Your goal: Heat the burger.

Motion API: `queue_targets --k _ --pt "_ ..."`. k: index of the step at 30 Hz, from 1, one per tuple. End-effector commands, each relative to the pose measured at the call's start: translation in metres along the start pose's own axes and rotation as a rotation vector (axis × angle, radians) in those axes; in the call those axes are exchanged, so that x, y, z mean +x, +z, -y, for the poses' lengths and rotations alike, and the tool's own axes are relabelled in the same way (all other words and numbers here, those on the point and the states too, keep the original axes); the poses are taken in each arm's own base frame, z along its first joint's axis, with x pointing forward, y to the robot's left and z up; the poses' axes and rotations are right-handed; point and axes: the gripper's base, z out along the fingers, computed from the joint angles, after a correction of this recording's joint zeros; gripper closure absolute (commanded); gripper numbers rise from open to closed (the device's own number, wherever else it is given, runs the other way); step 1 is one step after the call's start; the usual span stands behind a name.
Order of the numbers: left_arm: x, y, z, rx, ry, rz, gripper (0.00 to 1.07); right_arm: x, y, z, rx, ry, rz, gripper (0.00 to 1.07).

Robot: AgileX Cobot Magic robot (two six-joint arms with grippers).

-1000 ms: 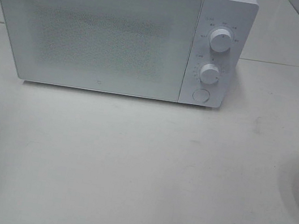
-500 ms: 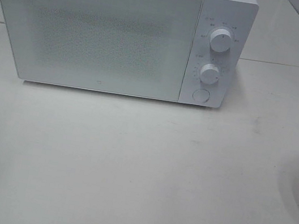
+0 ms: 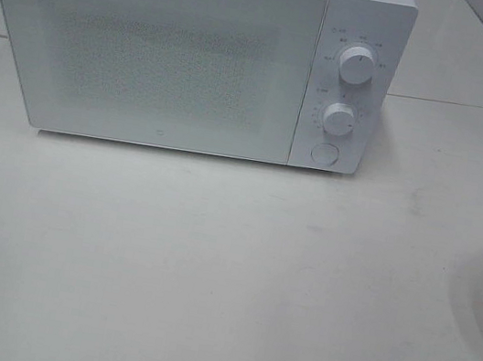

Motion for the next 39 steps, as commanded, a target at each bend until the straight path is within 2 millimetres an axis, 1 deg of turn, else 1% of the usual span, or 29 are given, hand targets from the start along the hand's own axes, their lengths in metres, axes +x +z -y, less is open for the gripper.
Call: queue_targets --k 1,2,6,10,39 --pt "0.0038 -0.0077 0.0021 0.014 -0.016 0.071 0.06 0.0025 -0.0025 0.0005 0.010 0.003 0.026 0.31" --pt "0.0064 -0.0119 0.0034 0.023 -0.020 0.104 0.06 0.0025 -0.0025 0.0005 0.010 0.003 0.026 0.31" --pt "0.0100 -0.0173 0.0061 0.048 -0.031 0.148 0.06 0.0025 -0.0025 0.0005 0.010 0.003 0.026 0.31" --pt "0.0095 -0.0167 0.0084 0.076 -0.044 0.146 0.06 0.0024 -0.0024 0.0005 0.010 0.002 0.025 0.31" --pt "0.0093 -0.0164 0.0084 0.076 -0.045 0.144 0.06 0.0024 -0.0024 0.0005 0.010 0.002 0.025 0.31"
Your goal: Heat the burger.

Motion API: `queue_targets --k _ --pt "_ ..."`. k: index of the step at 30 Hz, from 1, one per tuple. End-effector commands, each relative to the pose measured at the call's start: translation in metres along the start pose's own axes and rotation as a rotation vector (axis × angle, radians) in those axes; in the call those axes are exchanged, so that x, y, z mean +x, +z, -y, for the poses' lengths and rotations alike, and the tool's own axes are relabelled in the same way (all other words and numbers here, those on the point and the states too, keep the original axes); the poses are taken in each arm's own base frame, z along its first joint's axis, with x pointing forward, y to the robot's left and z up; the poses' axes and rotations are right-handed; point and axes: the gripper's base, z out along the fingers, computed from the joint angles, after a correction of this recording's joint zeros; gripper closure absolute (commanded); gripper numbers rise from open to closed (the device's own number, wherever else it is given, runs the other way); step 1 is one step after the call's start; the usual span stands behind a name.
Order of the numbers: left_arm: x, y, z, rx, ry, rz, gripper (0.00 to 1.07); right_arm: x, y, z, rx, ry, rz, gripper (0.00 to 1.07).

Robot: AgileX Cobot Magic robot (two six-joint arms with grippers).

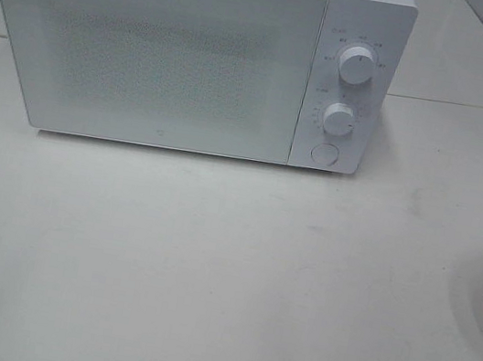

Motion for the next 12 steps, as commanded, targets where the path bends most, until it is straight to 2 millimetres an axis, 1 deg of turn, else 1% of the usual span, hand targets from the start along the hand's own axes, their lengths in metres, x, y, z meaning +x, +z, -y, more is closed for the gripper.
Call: queue_targets --k 1,12 --pt "0.0015 -0.0030 0.0008 0.003 -0.008 0.040 0.06 0.0024 -0.0024 0.0005 0.010 0.002 0.025 0.31" --pt "0.0015 -0.0030 0.0008 0.003 -0.008 0.040 0.06 0.0024 -0.0024 0.0005 0.010 0.002 0.025 0.31"
